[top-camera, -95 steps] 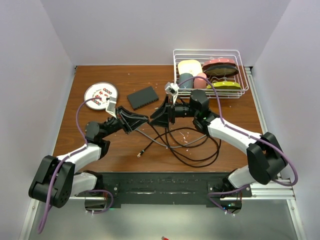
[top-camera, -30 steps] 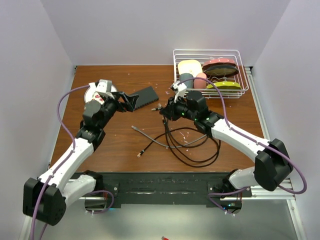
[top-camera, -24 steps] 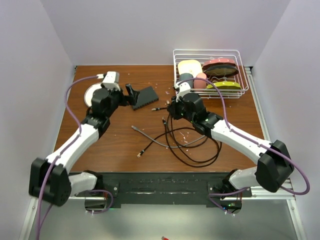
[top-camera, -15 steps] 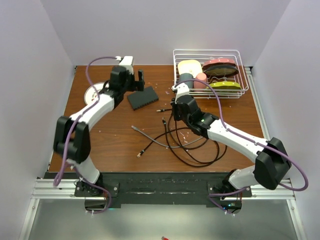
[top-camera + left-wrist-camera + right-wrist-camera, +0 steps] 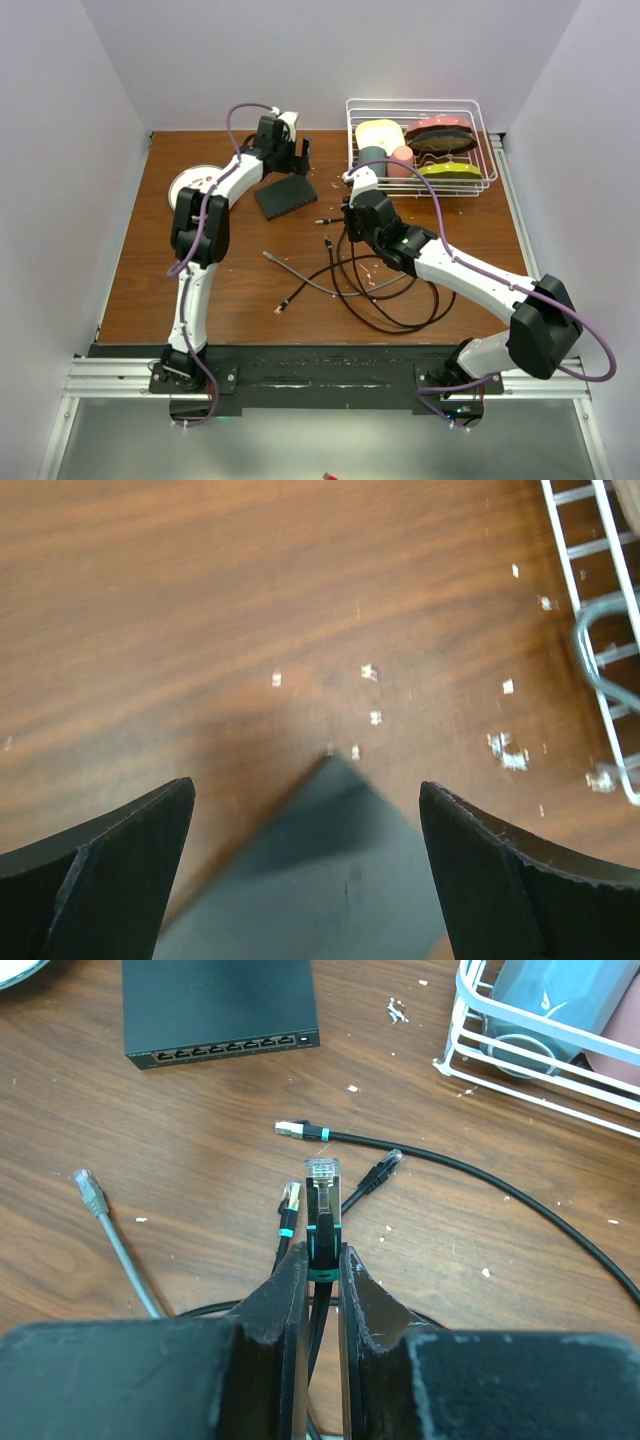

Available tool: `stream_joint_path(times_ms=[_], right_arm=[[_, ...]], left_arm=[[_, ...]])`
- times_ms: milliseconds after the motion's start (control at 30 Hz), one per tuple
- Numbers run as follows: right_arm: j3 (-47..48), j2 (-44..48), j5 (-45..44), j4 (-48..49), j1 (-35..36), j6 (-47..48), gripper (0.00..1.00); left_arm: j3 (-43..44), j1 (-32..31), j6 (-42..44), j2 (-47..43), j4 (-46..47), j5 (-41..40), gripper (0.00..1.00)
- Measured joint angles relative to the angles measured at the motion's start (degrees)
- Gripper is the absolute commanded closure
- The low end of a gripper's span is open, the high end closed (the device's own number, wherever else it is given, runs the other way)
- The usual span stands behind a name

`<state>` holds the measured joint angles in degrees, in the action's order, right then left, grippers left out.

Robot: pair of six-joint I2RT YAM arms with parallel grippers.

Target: Insert the plug into the switch port

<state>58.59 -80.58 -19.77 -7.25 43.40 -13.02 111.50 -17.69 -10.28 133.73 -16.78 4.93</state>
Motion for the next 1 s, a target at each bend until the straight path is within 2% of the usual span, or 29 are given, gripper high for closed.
stream_joint_path(times_ms=[133,333,433,633,1000], right_arm=[[0.0,-0.59,1.22,0.11,0.0,0.09,1.0],[0.0,-1.66,2.82,0.04,0.0,0.22,1.0],[0.0,-1.66,3.3,0.15,0.0,0.22,1.0],[0.0,-1.66,4.72,0.2,0.0,0.22,1.0],[-0.74,-1.66,8.48,1.03,0.98,0.37,1.0]], left_arm=[[7.32,-0.02,0.48,5.68,-2.08,0.81,0.0],[5.27,-0.07,0.44,6.8,-3.37,2.25,0.08],[-0.68,-0.07,0.07,4.28,0.92,2.78,0.13],[-15.8,-0.11,-1.86,-4.33,6.84,2.1,0.13],[-35.45,-0.11,-7.87,-15.93,15.47,-0.79,0.13]])
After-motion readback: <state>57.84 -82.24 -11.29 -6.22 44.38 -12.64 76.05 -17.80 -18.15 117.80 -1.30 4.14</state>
